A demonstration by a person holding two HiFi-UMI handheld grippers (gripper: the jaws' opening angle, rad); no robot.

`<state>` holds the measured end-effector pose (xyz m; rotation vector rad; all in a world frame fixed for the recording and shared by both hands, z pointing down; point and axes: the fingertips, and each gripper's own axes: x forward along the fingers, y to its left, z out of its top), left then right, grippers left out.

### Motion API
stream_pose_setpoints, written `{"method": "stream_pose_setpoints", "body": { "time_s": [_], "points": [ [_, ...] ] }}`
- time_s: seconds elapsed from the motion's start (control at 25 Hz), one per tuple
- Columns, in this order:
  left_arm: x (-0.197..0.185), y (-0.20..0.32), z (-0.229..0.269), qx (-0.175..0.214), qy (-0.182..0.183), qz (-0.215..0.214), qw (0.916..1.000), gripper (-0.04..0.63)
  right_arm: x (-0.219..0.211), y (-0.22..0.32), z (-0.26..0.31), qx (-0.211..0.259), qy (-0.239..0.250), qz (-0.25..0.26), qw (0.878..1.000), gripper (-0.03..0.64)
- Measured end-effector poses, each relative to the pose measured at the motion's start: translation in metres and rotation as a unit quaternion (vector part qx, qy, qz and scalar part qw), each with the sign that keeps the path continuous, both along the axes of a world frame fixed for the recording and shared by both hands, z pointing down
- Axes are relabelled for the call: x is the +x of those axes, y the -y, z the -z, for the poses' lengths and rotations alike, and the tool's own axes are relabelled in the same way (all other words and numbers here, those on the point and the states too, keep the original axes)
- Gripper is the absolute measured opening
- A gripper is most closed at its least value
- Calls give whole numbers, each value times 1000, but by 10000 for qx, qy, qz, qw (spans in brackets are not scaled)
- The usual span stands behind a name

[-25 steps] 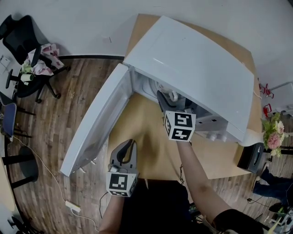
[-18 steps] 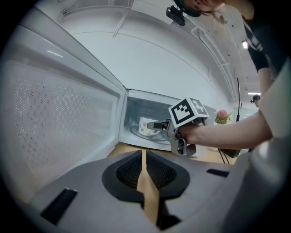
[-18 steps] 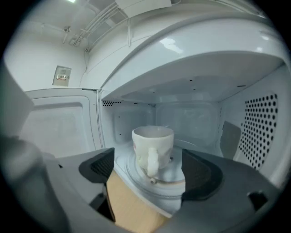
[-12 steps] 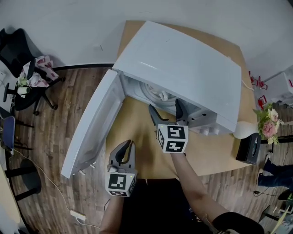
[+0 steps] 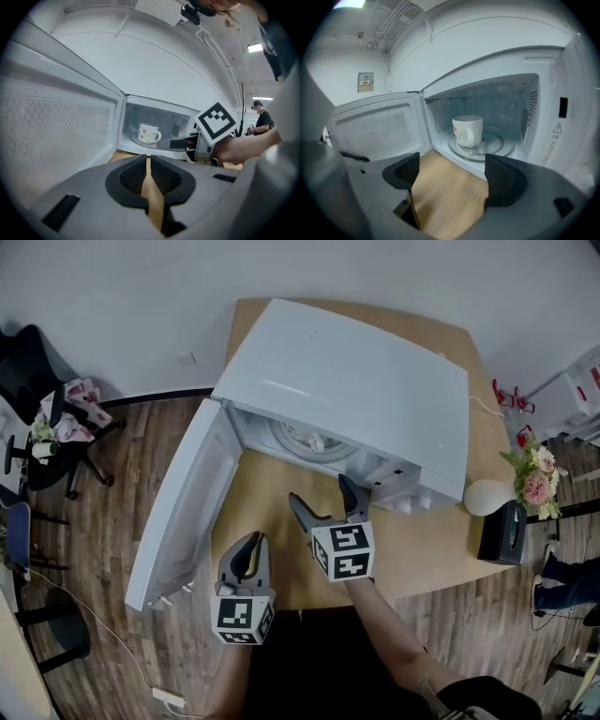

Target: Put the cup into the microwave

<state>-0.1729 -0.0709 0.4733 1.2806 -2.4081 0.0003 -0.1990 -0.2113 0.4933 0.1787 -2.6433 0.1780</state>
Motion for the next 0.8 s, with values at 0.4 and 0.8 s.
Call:
{"method": "stream_pose_setpoints", "body": {
  "time_s": [0.4,0.8],
  "points": [
    [5,13,8,94,-72,-277,9995,8,70,-18,1,-360,-214,-69,9991,417],
    [25,63,37,388,51,-1032,9939,8,119,33,40,-141,204,-843,9961,98]
  ]
}}
